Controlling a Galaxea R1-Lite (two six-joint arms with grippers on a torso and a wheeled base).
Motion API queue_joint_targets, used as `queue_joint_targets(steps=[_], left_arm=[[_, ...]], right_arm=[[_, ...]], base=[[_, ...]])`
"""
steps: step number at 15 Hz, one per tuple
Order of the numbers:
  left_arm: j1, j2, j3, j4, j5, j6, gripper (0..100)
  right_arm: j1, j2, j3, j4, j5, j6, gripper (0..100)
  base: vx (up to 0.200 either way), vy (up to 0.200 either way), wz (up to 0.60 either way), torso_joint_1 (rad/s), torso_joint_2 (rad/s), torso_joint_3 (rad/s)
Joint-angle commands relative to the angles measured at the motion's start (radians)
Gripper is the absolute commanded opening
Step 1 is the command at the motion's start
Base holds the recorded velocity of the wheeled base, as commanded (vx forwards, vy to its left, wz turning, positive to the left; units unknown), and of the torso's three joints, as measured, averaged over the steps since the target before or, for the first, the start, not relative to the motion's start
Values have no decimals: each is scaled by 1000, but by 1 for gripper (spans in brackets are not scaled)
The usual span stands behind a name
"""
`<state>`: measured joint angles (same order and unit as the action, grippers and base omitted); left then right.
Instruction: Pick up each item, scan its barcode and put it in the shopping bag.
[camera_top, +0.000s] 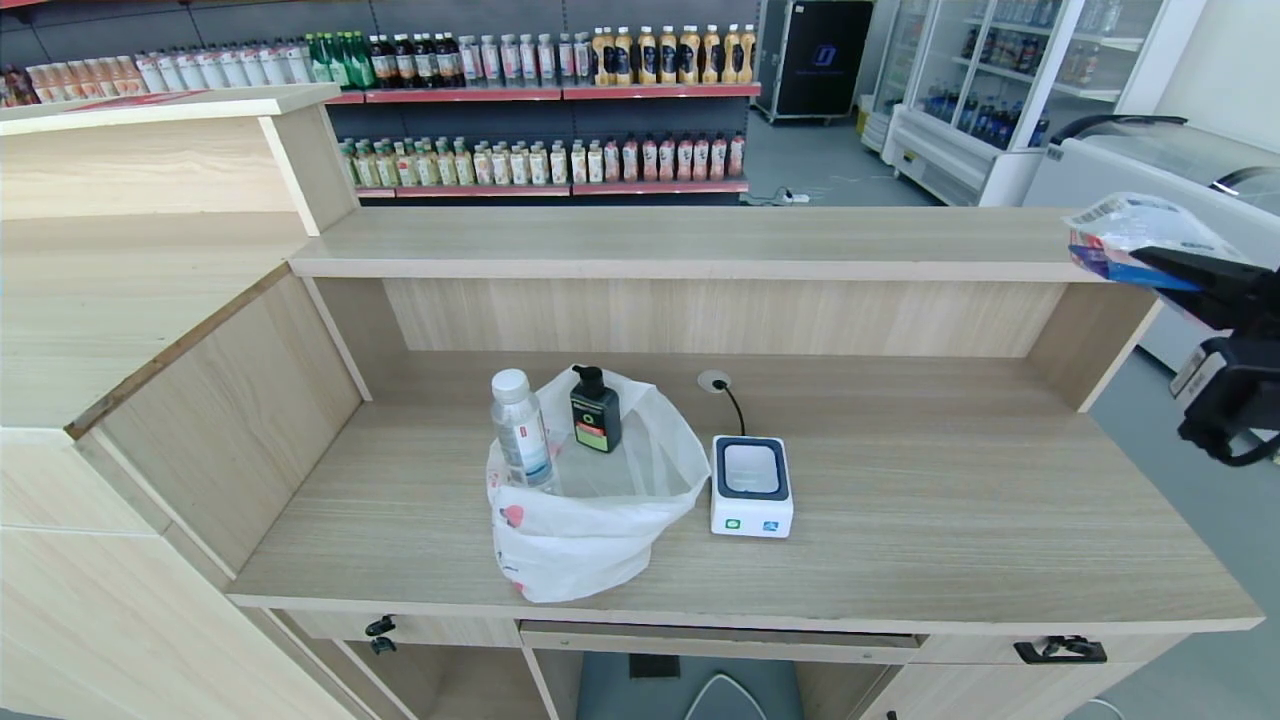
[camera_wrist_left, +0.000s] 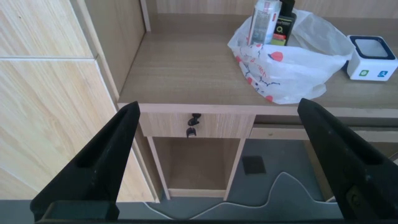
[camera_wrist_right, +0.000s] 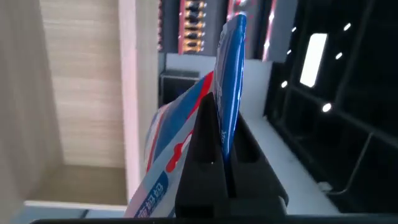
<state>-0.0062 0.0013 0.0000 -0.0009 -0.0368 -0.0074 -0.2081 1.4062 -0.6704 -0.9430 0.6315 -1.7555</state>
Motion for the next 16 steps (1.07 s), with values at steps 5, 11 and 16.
queue_joint_targets(steps=[5,11,16], left_arm=[[0,0,0,1,0,0,100],[0,0,0,1,0,0,100],[0,0,0,-1,0,0,100]], right_arm=[[239,-115,164,-295,57,-268,0],[455,-197,229,-557,60,-381,0],[651,-191,249,-547,94,-576,0]], base=[[0,0,0,0,0,0],[0,0,0,0,0,0],[0,0,0,0,0,0]])
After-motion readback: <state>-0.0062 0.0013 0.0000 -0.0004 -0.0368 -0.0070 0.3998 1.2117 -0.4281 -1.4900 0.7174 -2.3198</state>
